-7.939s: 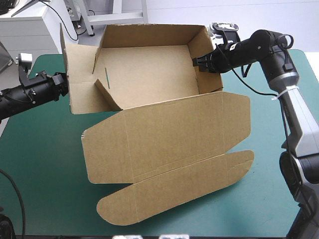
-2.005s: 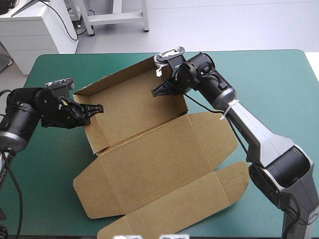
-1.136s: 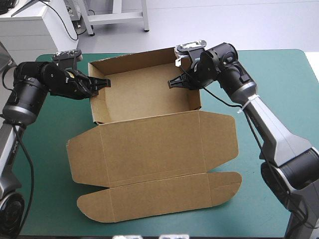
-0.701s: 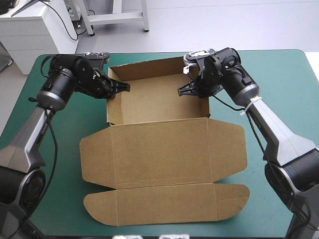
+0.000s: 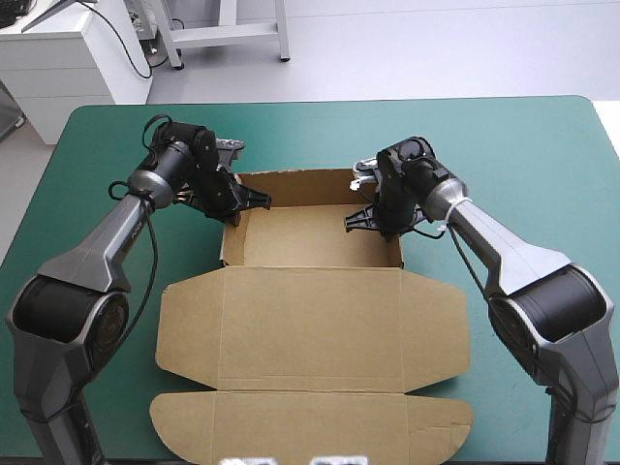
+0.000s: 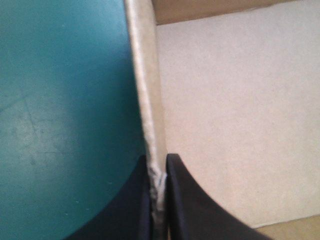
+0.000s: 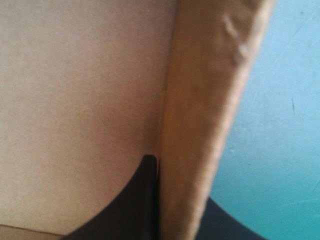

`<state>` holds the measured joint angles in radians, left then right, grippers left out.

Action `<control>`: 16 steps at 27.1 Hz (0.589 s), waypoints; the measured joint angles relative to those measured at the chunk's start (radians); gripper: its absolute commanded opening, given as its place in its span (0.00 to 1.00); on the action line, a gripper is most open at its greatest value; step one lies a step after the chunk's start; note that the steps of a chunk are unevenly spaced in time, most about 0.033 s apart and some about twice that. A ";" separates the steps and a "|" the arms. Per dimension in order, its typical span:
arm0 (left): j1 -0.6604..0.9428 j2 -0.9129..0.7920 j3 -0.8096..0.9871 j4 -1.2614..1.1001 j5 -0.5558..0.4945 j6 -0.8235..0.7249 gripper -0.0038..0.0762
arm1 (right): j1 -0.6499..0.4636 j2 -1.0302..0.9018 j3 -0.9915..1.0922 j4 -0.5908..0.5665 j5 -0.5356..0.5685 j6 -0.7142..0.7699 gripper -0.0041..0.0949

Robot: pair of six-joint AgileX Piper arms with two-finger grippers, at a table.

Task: Fold the box

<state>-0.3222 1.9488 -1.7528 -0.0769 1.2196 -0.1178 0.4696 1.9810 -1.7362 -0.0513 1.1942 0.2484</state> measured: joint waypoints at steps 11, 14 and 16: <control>0.001 0.013 -0.013 -0.012 0.011 0.015 0.24 | 0.003 0.000 -0.005 -0.022 0.007 -0.089 0.47; 0.001 0.038 -0.009 -0.019 -0.012 0.026 0.38 | 0.005 0.000 -0.006 -0.043 0.001 -0.101 0.49; 0.001 0.056 -0.006 -0.023 -0.020 0.028 0.48 | 0.005 0.000 -0.006 -0.058 0.002 -0.102 0.49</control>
<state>-0.3213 2.0048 -1.7590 -0.0995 1.2000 -0.0903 0.4744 1.9810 -1.7425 -0.1091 1.1962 0.1468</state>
